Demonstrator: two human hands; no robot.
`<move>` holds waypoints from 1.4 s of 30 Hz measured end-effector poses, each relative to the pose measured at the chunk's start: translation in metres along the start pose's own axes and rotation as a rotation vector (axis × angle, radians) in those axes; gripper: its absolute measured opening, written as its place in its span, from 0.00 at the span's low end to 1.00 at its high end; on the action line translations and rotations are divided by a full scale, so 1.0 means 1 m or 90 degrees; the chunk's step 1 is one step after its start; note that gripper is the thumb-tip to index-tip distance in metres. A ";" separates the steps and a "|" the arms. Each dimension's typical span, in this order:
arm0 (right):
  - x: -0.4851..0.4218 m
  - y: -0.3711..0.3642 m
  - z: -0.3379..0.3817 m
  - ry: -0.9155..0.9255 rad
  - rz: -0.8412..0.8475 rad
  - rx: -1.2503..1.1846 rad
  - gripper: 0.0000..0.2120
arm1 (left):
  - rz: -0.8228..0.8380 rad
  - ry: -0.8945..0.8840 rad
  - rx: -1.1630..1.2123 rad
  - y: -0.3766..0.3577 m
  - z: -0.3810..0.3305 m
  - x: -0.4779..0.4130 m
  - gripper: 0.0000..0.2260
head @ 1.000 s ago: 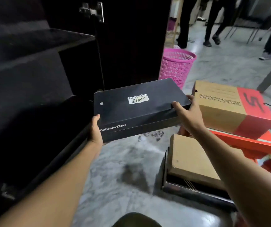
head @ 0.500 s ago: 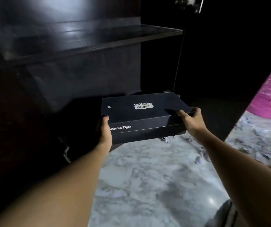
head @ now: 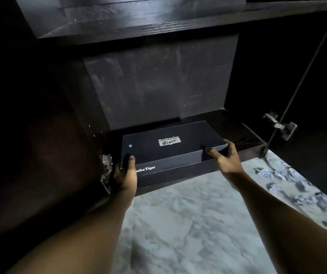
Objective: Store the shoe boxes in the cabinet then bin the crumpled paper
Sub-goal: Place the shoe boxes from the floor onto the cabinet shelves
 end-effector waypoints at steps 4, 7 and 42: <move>-0.014 -0.021 -0.011 0.011 0.029 0.009 0.31 | -0.064 -0.052 0.016 -0.005 0.004 -0.007 0.21; -0.018 -0.030 -0.011 0.020 -0.001 0.031 0.34 | -0.085 -0.126 -0.018 -0.014 -0.003 -0.007 0.23; -0.049 -0.127 0.027 -0.038 0.184 0.109 0.17 | 0.219 -0.220 -0.509 -0.056 -0.039 -0.120 0.22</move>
Point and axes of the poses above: each hand's wrist, its own x-axis away from the middle knuckle, its own y-axis out of the back of the hand, z = x × y, the point moved 3 cm from there along -x, towards the middle knuckle, and after that the axes turned 8 degrees about -y, right-handed, at the moved point
